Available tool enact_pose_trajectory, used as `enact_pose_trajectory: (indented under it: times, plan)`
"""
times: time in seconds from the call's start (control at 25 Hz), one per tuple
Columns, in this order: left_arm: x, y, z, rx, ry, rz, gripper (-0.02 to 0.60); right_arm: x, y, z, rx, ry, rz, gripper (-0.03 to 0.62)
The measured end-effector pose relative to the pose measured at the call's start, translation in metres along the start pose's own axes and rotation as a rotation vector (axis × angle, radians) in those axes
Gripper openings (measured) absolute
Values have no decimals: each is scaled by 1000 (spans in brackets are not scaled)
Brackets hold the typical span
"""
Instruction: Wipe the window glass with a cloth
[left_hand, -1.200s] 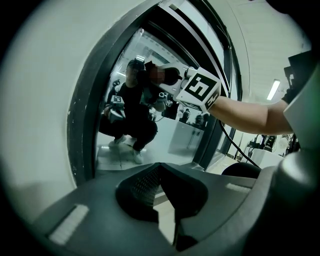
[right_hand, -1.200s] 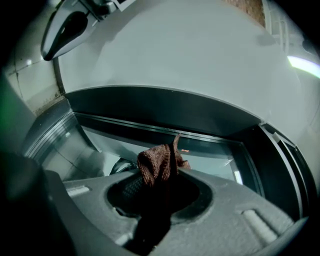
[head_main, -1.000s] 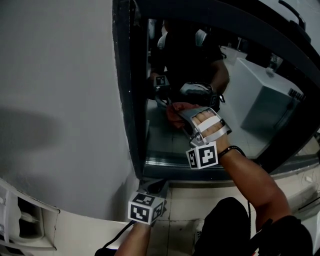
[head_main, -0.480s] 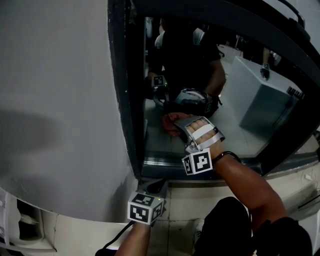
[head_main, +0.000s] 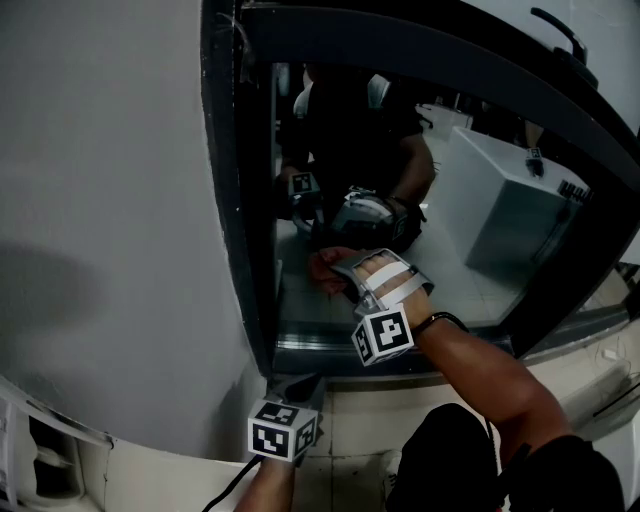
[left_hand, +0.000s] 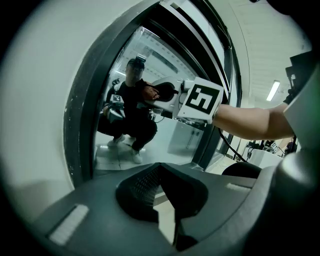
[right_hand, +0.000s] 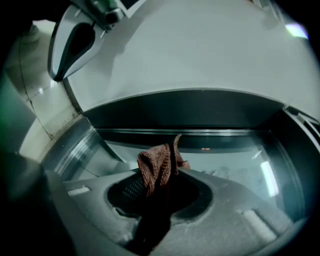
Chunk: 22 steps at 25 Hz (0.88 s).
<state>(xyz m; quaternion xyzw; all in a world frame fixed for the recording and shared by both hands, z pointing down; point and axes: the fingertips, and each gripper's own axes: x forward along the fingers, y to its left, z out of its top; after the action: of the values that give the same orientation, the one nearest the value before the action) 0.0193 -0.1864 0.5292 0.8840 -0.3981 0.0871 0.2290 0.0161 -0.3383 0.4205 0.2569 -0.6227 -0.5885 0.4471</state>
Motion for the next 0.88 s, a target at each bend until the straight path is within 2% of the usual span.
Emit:
enact_pose_trajectory:
  times: [0.08,0.12,0.28,0.4,0.48,0.64,0.88]
  plan:
    - [-1,-1,0,2,1,0,17,-9,-12,3,33,-26,30,72]
    - [-1,-2,0,2,1,-1,17,-17,-26,4,37,-34,9,72]
    - [-2,-2,1,5,-3,-4,17,-62,-100,-7,-15,-11,-186,72]
    - [-3,1,0,5,1,-2,17,-90,-159,-32,-65,43,-328,72]
    - [-2,2,-1,5,3,-2,17,-103,-193,-52,-85,91,-391,72]
    - [0,0,-1,7,4,-7,17,-116,-239,-85,-136,173,-454,72]
    - [3,-1,-1,12,7,-8,17,-126,-277,-105,-162,227,-528,73]
